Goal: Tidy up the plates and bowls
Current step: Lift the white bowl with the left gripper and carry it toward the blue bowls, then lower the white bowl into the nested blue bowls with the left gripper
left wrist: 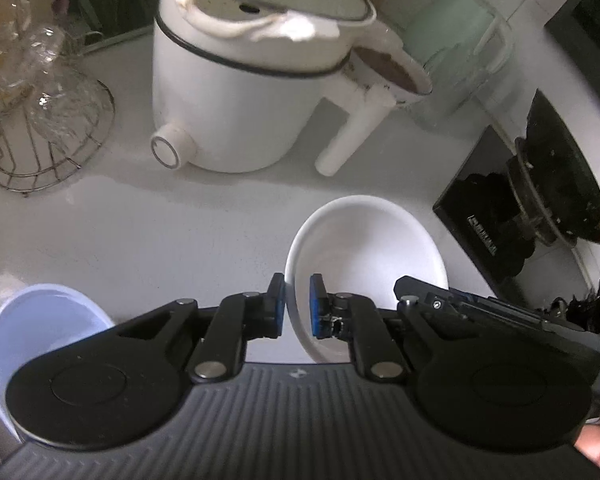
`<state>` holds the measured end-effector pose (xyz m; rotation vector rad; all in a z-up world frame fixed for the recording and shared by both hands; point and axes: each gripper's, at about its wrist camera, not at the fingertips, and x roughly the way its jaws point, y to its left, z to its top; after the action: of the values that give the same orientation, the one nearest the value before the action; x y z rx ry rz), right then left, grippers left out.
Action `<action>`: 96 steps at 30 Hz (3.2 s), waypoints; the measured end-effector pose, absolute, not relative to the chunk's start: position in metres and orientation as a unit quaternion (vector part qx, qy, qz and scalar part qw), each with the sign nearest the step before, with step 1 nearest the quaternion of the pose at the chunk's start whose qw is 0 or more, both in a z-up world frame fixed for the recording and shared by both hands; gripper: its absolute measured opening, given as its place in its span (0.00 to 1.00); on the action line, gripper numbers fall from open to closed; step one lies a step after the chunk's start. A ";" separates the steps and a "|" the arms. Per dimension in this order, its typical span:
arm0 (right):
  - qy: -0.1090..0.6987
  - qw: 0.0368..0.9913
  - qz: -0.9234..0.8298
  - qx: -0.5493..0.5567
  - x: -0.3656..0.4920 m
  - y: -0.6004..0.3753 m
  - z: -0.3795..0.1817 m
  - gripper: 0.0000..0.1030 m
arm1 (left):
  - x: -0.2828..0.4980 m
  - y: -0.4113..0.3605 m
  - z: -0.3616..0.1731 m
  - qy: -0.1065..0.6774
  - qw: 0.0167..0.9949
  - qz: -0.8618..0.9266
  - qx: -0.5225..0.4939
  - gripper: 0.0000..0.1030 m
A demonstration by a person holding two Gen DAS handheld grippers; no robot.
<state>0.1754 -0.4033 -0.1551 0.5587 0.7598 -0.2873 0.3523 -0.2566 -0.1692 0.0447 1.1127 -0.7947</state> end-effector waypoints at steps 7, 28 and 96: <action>0.362 0.880 -0.119 0.284 0.172 -0.395 -0.133 0.12 | 0.346 -0.234 -0.137 0.496 0.784 -0.374 -0.006 0.12; 0.357 0.898 -0.050 0.254 0.199 -0.344 -0.107 0.12 | 0.340 -0.159 -0.111 0.465 0.825 -0.319 -0.028 0.14; 0.470 0.853 0.067 0.215 0.286 -0.274 -0.151 0.46 | 0.353 -0.041 -0.179 0.502 0.842 -0.126 -0.151 0.60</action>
<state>0.2864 -0.2736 -0.1513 0.4530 0.9885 0.1416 0.3526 -0.0410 -0.1795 -0.3197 1.0612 -0.2659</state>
